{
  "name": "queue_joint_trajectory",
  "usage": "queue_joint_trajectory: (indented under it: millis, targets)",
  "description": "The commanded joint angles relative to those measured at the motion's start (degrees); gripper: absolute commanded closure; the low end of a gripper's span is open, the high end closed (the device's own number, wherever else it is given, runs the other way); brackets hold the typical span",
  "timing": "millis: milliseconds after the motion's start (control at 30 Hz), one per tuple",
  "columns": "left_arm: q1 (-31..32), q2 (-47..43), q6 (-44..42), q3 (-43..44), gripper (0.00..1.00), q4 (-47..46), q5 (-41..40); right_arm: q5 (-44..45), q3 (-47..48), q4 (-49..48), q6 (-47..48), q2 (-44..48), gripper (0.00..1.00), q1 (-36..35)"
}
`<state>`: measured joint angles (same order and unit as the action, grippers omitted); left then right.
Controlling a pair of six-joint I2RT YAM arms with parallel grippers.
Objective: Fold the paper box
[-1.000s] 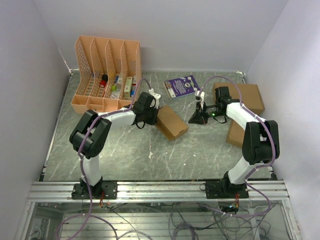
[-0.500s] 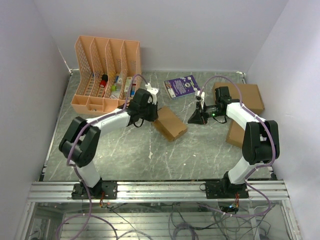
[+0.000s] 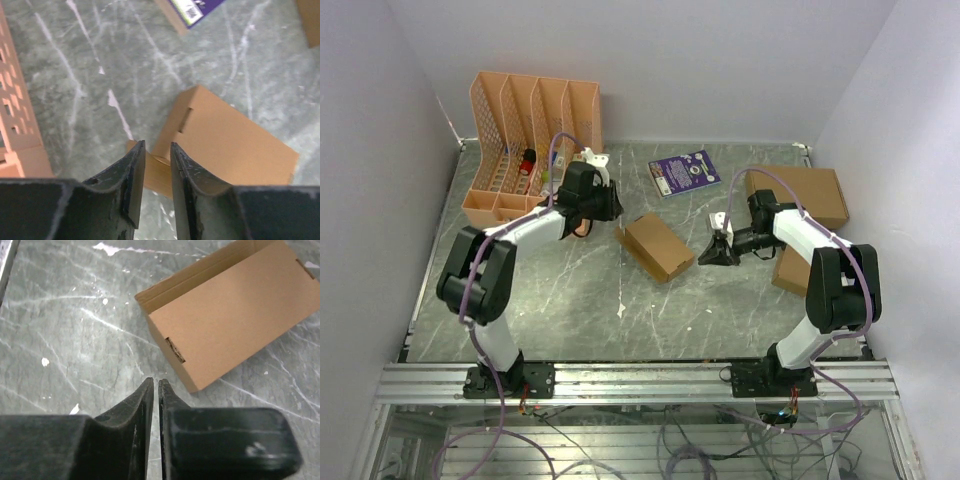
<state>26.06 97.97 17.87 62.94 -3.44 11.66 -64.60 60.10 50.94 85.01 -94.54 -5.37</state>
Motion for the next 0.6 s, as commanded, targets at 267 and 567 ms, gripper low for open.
queue_joint_trajectory:
  millis: [267,567]
  targets:
    - [-1.37,12.22,-1.87,8.46,0.91,3.03,3.09,13.91,-4.31,-11.23,-4.79,-0.41,1.00,-5.91]
    - [-0.42,11.50,-2.54,4.57,0.91,1.51,5.67,18.95,-4.50,-18.70,-15.14,-1.26,1.00,-6.24]
